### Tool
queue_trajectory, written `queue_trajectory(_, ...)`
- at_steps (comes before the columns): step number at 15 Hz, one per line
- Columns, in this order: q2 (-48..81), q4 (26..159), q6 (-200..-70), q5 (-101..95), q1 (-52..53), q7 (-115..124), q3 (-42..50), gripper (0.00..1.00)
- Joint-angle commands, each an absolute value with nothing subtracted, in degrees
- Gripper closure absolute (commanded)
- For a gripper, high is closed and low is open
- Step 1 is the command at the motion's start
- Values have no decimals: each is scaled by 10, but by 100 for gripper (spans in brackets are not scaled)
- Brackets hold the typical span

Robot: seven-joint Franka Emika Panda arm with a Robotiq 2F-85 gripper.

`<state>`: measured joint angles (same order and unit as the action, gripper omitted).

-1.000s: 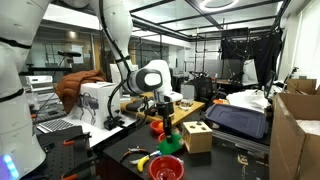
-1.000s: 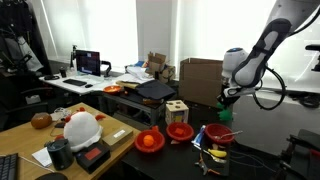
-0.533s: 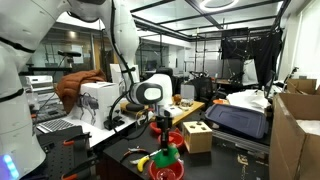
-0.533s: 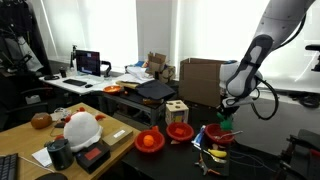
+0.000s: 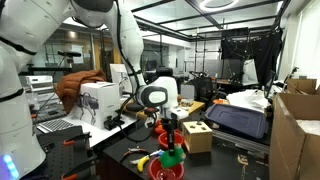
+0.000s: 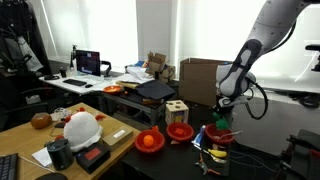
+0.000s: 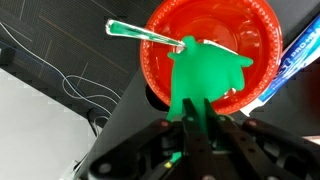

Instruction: Put the green doll in the orange bowl closest to you

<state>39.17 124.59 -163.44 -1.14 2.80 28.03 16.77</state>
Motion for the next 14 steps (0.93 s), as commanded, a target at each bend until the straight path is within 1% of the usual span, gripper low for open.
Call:
queue_trajectory(1, 397, 1230, -1623, 22, 1, 234, 141, 97)
queue_trajectory(3, 391, 1234, -1624, 44, -22, 205, 107, 97)
queue_trajectory(5, 392, 1232, -1620, 51, -28, 183, 91, 97)
queue_trajectory(14, 397, 1239, -1619, 39, -17, 161, 108, 97)
